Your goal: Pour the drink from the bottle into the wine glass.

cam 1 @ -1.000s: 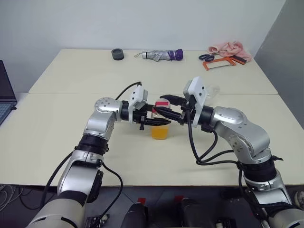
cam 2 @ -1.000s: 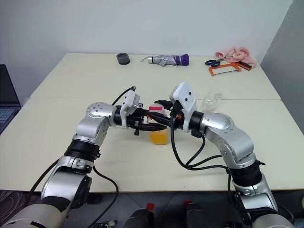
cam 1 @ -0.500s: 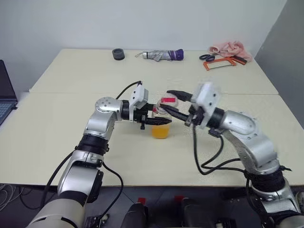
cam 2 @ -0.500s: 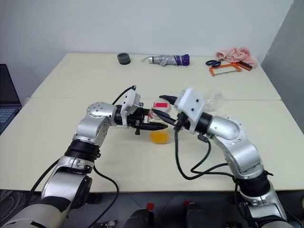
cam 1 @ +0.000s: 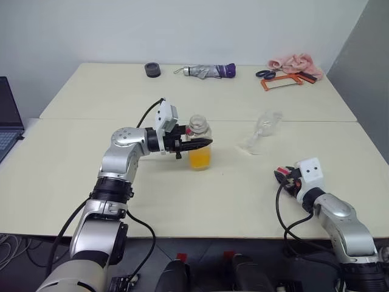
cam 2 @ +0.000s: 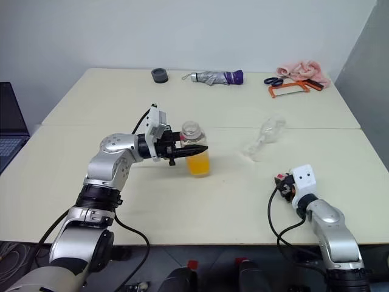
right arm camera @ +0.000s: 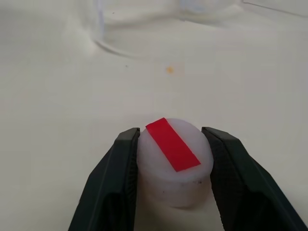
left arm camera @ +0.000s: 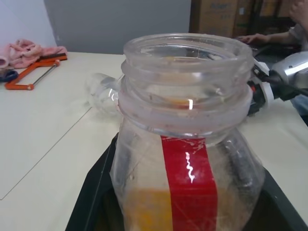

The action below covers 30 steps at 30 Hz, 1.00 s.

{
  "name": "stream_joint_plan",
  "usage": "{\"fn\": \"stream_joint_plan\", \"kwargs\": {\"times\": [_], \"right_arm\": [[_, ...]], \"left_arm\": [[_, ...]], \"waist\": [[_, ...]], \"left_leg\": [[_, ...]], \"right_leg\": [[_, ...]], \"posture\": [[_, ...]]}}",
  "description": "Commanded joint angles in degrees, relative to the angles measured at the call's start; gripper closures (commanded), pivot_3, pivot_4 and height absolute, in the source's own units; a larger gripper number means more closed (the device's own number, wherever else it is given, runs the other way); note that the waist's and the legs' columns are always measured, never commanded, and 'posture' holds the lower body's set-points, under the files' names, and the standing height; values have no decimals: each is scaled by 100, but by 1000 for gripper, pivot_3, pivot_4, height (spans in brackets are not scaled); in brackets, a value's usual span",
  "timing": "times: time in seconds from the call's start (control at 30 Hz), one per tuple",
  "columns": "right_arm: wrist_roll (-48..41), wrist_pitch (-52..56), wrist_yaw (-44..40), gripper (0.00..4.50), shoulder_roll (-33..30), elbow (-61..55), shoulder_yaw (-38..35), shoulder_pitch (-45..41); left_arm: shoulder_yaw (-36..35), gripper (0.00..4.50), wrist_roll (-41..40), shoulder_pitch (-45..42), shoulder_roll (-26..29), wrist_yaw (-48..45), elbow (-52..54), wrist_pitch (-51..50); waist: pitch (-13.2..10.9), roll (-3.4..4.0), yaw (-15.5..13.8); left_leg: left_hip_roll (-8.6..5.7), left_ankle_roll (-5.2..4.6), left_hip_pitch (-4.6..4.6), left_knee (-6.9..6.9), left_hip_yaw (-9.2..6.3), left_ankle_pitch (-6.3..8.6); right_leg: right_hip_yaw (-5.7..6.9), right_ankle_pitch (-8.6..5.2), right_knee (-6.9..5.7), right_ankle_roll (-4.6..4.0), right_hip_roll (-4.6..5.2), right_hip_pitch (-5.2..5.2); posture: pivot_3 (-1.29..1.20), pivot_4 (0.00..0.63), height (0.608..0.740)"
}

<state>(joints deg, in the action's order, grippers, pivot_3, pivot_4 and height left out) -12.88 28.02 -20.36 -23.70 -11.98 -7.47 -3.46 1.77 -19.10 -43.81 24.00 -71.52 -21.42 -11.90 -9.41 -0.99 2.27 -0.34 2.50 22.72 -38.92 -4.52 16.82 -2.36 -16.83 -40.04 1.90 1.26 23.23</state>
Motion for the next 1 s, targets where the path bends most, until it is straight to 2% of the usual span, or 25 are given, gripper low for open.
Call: {"fn": "stream_joint_plan", "kwargs": {"times": [0.03,0.13,0.37,0.43,0.53,0.63,0.73,1.0], "right_arm": [[-303,34,-116,1130,3,-135,-307,-28],[-619,46,-558,77,-221,-461,-408,93],[-830,145,-1249,0,-936,-940,-335,131],[-599,5,-1380,0,-1172,-951,-140,75],[-806,196,-1640,0,-1276,-1217,142,-266],[-1007,484,-1807,0,-1137,-1567,644,-692],[-971,771,-1586,0,-663,-1606,1243,-1347],[-182,1031,-790,0,682,-537,2332,-2872]], "left_arm": [[-247,2712,-151,2,113,206,311,-19],[-483,2712,-194,22,140,635,312,-48],[-870,2712,-2,94,191,1601,210,121],[-973,2712,209,52,244,2094,10,319],[-1208,2712,497,-57,349,2954,-399,592],[-1395,2712,603,-132,429,3553,-743,684],[-1532,2712,614,-165,477,3935,-998,675],[-1754,2712,644,-407,512,4640,-1751,867]], "waist": [[0,0,-2],[0,0,-6],[0,0,-11],[0,-1,-18],[0,-1,1],[0,-1,29],[0,-2,27],[4,-8,-27]], "left_leg": [[-1,0,0,0,1,0],[-2,0,1,0,0,0],[-1,-1,-1,0,-1,1],[-3,-1,-1,-1,0,1],[-2,-1,-4,-1,5,1],[4,-1,-6,0,-1,1],[3,-1,-2,0,-9,0],[-1,25,4,-4,-10,-14]], "right_leg": [[0,0,0,0,1,0],[1,0,1,0,1,0],[3,0,2,0,0,-3],[2,0,2,0,1,-4],[-2,0,2,0,1,-3],[0,0,2,0,-6,-2],[8,0,2,0,-5,-2],[12,1,1,0,14,5]], "posture": [[0,150,740],[0,150,740],[0,150,740],[0,150,740],[0,150,740],[0,150,740],[0,150,740],[0,150,740]]}}
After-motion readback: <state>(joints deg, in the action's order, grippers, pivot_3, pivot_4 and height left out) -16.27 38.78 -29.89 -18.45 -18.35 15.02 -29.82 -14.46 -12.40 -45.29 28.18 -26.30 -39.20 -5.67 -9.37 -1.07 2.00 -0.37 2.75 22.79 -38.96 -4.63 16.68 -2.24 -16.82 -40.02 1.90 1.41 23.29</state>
